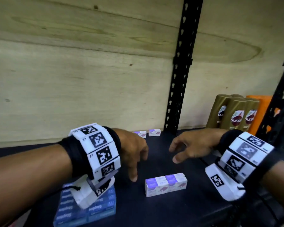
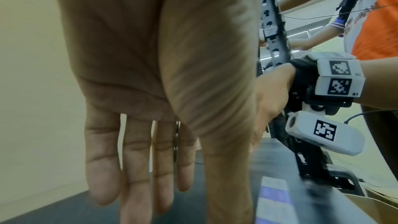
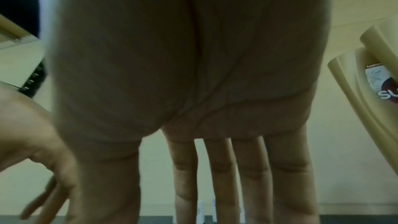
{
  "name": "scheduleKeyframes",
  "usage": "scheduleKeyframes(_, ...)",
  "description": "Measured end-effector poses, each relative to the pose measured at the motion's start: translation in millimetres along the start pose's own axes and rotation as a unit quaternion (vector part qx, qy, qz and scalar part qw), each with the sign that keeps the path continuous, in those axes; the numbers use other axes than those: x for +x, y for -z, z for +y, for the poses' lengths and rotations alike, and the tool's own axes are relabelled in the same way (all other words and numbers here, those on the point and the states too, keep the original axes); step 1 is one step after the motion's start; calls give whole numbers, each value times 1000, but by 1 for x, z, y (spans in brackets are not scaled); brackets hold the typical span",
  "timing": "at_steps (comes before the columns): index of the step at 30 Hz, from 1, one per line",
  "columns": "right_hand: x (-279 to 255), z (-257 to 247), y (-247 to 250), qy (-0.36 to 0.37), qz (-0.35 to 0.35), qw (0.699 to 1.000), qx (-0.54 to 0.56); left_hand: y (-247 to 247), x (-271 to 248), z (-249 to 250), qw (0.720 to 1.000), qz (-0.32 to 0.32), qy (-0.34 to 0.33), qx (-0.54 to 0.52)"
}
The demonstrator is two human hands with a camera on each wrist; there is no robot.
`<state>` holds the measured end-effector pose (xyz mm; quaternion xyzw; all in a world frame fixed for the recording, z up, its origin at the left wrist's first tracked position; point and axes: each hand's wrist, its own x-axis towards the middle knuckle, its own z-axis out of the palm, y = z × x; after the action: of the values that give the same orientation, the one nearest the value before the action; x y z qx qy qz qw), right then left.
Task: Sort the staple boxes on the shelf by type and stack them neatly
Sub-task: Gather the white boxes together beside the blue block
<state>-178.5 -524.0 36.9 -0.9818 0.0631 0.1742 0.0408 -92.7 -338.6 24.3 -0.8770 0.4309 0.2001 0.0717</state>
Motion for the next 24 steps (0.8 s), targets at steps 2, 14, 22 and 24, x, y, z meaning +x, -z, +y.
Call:
scheduleKeyframes(2, 13, 3, 7, -16, 19, 1000, -6, 7, 6, -6, 999, 38, 16, 13)
scheduleKeyframes(14, 130, 28, 25, -85, 54, 994, -44, 27, 93, -63, 990, 100, 81, 66)
scheduleKeyframes(22, 182, 34, 25, -84, 41, 995, -26, 22, 129, -79, 990, 101, 81, 58)
scheduleKeyframes(24, 187, 35, 27, -77, 20, 997, -12, 26, 134, -80, 990, 100, 78, 66)
